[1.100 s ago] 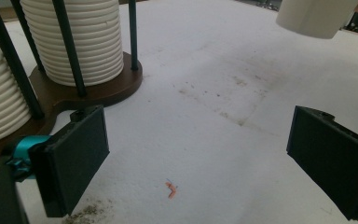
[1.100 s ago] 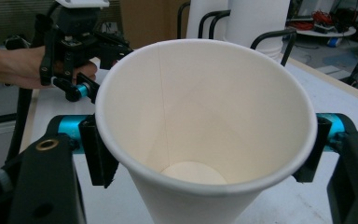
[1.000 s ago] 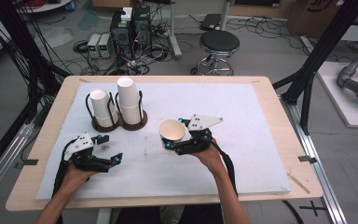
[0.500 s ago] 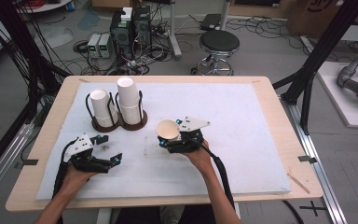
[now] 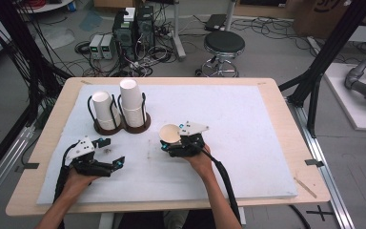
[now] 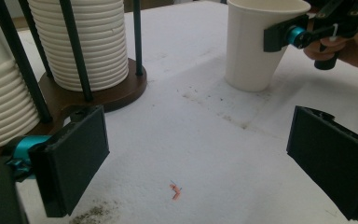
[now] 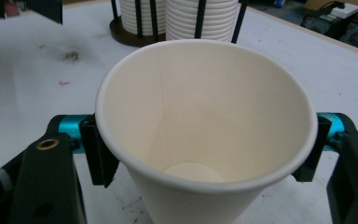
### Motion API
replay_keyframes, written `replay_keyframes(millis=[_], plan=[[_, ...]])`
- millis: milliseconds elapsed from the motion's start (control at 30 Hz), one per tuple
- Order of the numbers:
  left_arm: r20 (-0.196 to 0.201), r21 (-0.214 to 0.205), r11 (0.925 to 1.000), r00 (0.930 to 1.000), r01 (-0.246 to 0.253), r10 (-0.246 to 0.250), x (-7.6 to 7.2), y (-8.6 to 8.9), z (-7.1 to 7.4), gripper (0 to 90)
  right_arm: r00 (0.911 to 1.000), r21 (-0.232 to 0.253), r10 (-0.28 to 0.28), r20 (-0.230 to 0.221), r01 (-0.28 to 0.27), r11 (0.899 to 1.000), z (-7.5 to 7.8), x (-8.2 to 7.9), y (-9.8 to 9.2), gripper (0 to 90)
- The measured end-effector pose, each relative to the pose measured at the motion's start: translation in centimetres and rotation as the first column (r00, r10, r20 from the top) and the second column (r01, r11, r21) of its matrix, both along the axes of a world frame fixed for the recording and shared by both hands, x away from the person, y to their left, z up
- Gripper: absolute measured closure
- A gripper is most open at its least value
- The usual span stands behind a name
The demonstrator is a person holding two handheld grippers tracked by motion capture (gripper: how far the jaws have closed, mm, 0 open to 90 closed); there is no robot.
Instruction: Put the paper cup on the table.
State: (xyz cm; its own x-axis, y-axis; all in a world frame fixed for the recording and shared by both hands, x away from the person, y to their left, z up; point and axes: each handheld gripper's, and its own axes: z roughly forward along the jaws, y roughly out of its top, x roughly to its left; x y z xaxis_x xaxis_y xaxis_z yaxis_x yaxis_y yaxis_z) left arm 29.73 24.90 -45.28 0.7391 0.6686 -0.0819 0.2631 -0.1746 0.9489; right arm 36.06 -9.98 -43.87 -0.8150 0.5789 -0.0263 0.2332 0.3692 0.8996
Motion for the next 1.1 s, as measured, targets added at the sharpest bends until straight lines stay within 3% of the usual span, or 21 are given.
replay_keyframes(millis=[33,100,500,667,733,767,900,1100], plan=[[0.003,0.002,1.0,1.0,0.002,-0.002,0.0,0.01,0.0,5.4,0.9998,0.035,-0.013,-0.016,0.013,0.999,-0.31,-0.05,-0.37,27.3],[0.003,0.005,1.0,1.0,0.001,-0.001,-0.03,-0.02,0.0,5.4,0.9999,0.049,-0.014,-0.01,0.014,0.999,-0.51,-0.15,-0.63,27.3],[0.003,0.007,1.0,1.0,0.0,0.0,-0.08,-0.07,0.0,5.5,1.0,0.042,-0.008,-0.001,0.008,0.999,-0.51,-0.19,-0.6,27.0],[0.004,0.008,1.0,1.0,0.0,0.0,-0.07,-0.09,0.0,5.4,0.9999,0.031,-0.009,-0.009,0.01,0.999,-0.47,-0.23,-0.58,22.0],[0.004,0.007,1.0,1.0,-0.001,0.001,-0.04,-0.06,0.0,5.4,0.9999,-0.008,-0.012,-0.011,0.012,1.0,-0.53,-0.18,-0.64,18.5],[0.002,0.006,1.0,1.0,0.0,0.0,-0.03,-0.07,-0.01,5.4,0.9995,-0.001,-0.008,-0.03,0.008,1.0,-0.57,-0.11,-0.78,18.2],[0.003,0.014,0.9999,1.0,0.002,-0.002,-0.03,-0.08,0.0,5.4,1.0,0.001,-0.009,-0.003,0.009,1.0,-0.31,-0.2,-0.89,18.3],[0.008,0.017,0.9999,1.0,0.001,-0.001,-0.07,-0.17,0.0,5.4,0.9997,-0.027,0.0,-0.026,-0.001,1.0,-0.33,-0.21,-0.99,18.3]])
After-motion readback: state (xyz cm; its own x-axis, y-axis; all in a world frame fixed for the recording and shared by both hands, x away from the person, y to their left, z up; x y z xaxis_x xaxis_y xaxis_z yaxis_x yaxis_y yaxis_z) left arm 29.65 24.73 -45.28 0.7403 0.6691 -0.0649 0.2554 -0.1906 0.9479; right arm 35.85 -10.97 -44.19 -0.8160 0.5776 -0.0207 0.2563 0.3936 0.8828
